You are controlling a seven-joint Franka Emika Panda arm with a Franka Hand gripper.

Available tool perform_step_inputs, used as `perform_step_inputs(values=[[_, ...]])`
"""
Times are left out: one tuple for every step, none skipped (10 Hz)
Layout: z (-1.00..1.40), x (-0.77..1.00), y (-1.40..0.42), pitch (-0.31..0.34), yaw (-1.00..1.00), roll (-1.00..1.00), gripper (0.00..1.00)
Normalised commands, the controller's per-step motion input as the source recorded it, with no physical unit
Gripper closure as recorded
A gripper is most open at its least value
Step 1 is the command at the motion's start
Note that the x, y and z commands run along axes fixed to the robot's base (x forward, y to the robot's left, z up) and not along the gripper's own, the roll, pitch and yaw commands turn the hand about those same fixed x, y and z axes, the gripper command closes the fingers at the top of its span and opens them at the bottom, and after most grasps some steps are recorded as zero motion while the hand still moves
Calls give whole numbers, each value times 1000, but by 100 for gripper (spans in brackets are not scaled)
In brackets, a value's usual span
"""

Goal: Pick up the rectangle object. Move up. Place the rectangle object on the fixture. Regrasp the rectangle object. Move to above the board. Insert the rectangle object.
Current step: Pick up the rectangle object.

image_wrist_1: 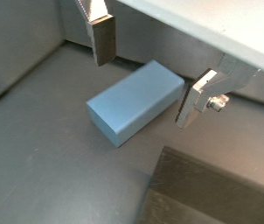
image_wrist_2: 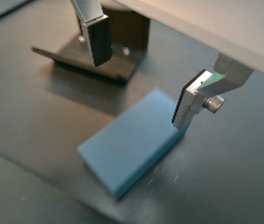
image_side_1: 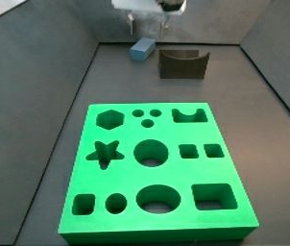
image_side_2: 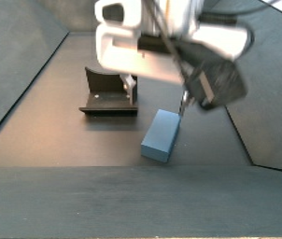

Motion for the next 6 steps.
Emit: perform_step_inputs(values=[[-991,0,369,-47,-617,0,0],[-1000,0,289,0,-394,31,0],[-1000,-31,160,0,-66,91,0],[-1000,0,0,-11,0,56,0],[-994,117,0,-114,0,-24,0],[0,0,0,4,0,0,0]])
